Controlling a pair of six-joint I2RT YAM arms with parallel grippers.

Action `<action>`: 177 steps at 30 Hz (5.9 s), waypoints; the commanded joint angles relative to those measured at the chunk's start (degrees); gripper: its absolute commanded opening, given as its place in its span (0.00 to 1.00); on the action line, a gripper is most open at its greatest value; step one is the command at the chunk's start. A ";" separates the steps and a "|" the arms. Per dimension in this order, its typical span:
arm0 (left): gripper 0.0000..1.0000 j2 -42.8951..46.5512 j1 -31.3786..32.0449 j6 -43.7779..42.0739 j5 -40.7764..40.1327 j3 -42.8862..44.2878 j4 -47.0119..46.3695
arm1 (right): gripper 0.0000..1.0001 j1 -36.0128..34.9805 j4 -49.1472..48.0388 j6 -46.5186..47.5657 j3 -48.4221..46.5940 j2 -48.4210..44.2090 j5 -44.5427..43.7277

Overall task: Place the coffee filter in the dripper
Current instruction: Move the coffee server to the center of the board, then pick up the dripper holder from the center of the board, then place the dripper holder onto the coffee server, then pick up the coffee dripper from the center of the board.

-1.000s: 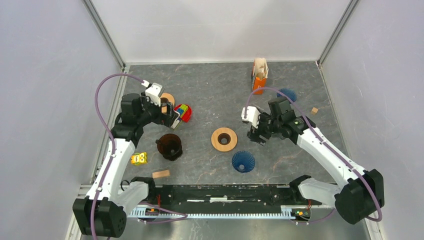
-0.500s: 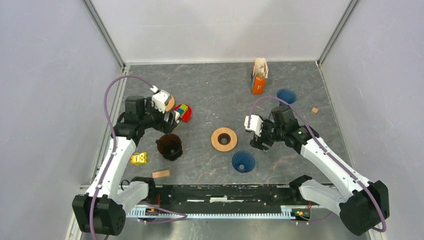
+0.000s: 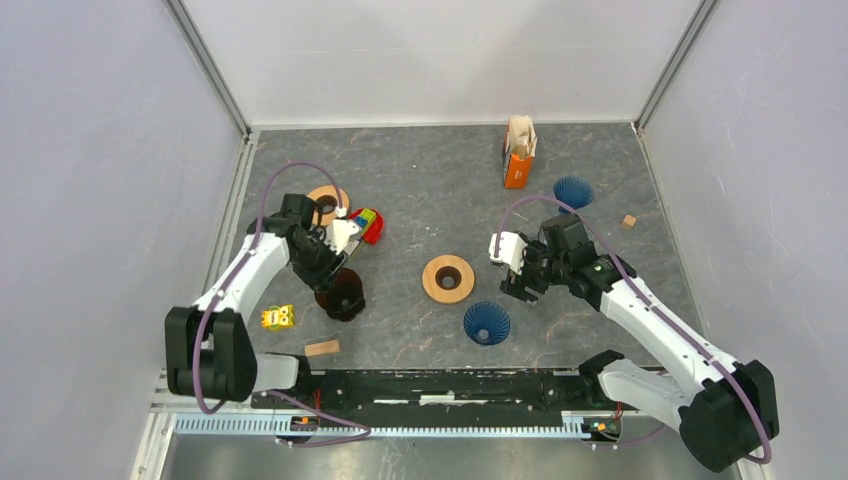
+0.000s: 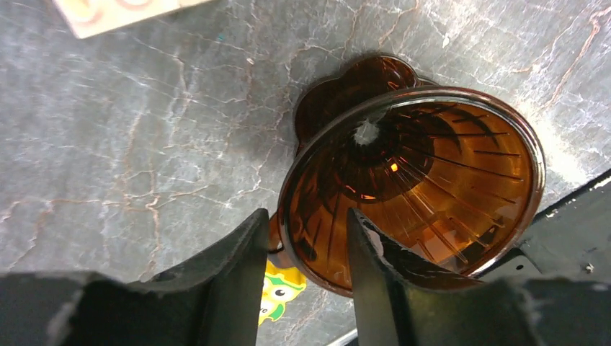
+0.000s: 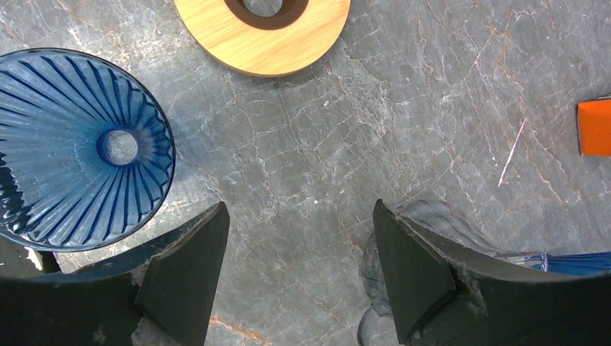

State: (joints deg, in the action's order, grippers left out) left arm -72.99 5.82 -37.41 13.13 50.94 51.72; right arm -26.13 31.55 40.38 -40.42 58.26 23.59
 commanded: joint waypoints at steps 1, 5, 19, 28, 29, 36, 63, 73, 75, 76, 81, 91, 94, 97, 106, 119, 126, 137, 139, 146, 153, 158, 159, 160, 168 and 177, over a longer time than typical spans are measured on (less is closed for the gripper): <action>0.46 -3.74 0.65 -2.04 2.62 3.38 3.22 | 0.80 -0.06 -1.82 -0.21 -0.14 0.53 -0.94; 0.28 -4.96 2.86 1.80 6.78 5.06 1.24 | 0.80 -0.01 -2.18 -0.21 0.08 0.85 -1.61; 0.02 -21.17 14.80 22.41 4.87 23.06 -9.20 | 0.79 -0.07 -7.66 -7.08 -8.98 11.53 -6.92; 0.03 -33.36 15.94 30.20 6.33 36.65 -8.96 | 0.81 -3.50 -15.91 -12.92 -11.37 19.54 -4.40; 0.03 -34.29 15.98 31.49 6.84 37.31 -8.87 | 0.81 -3.89 -17.09 -13.73 -11.34 20.10 -4.26; 0.13 -35.25 16.19 35.31 10.17 37.06 -8.90 | 0.82 -8.50 -23.34 -20.43 -9.78 23.35 -6.84; 0.90 -19.88 13.12 33.01 3.35 31.27 -13.40 | 0.79 -14.08 -21.03 -22.25 -18.65 41.54 -12.26; 0.91 -13.45 7.55 35.52 7.01 27.87 -16.90 | 0.48 -14.11 -17.92 -19.02 -21.12 40.54 -11.52; 0.91 -12.20 6.69 35.06 6.96 27.11 -17.52 | 0.42 -14.12 -15.79 -17.66 -23.30 39.13 -11.57; 0.91 -11.40 6.43 35.04 6.84 26.60 -18.01 | 0.39 -14.12 -14.82 -17.20 -24.13 38.43 -11.57; 0.91 -7.80 5.13 36.07 6.68 23.24 -21.05 | 0.31 -14.12 -10.89 -16.30 -28.86 35.28 -11.89; 0.92 -2.15 2.37 40.22 5.29 21.43 -24.69 | 0.29 -14.12 -3.25 -18.67 -49.09 43.65 -12.97; 0.93 -0.81 2.09 40.08 4.83 20.55 -25.01 | 0.30 -14.13 -2.37 -18.85 -53.79 47.10 -13.31; 0.94 0.23 2.05 39.70 4.45 19.68 -25.31 | 0.30 -14.21 1.01 -18.99 -60.64 52.09 -12.47; 0.96 3.36 1.91 40.26 4.34 16.24 -27.84 | 0.32 -15.16 4.25 -19.68 -67.42 59.51 -12.32; 0.99 5.12 1.96 39.37 3.59 13.76 -29.22 | 0.45 -15.71 4.70 -19.99 -69.52 63.17 -13.00; 1.00 6.22 1.91 38.83 2.66 13.11 -29.36 | 0.55 -15.75 4.70 -20.21 -69.79 64.06 -13.52; 1.00 6.28 1.82 36.71 0.39 12.21 -27.97 | 0.77 -15.57 5.54 -19.18 -71.25 58.20 -14.33; 1.00 6.19 1.82 35.53 0.09 12.17 -27.82 | 0.81 -15.45 5.50 -18.13 -69.33 54.77 -14.51; 1.00 6.73 1.82 32.86 -0.20 11.02 -27.76 | 0.87 -14.52 4.64 -10.12 -51.56 35.56 -10.50; 1.00 9.60 1.82 28.65 -2.64 7.57 -31.31 | 0.84 -14.38 16.13 -1.64 -37.98 23.30 -1.30; 1.00 8.52 1.82 27.56 -2.52 7.42 -31.23 | 0.84 -14.21 15.95 -0.22 -24.73 16.78 -0.12; 1.00 8.46 1.86 27.55 -2.20 7.42 -31.27 | 0.84 -14.06 15.44 -0.06 -22.26 16.00 -0.67; 1.00 8.36 1.88 27.59 -1.68 7.42 -31.25 | 0.84 -13.97 15.18 0.13 -20.64 15.60 -1.12; 1.00 8.51 1.91 29.12 1.83 6.92 -31.69 | 0.80 -12.89 12.62 0.66 -13.14 18.21 0.11; 1.00 9.65 2.00 28.66 3.08 6.19 -31.69 | 0.60 -12.10 11.03 0.03 -12.13 22.94 3.73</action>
State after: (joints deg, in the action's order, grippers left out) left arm -64.86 7.94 -7.18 14.17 57.32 22.31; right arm -38.48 45.08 40.42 -52.56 79.44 24.69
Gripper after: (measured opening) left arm 0.993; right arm 0.662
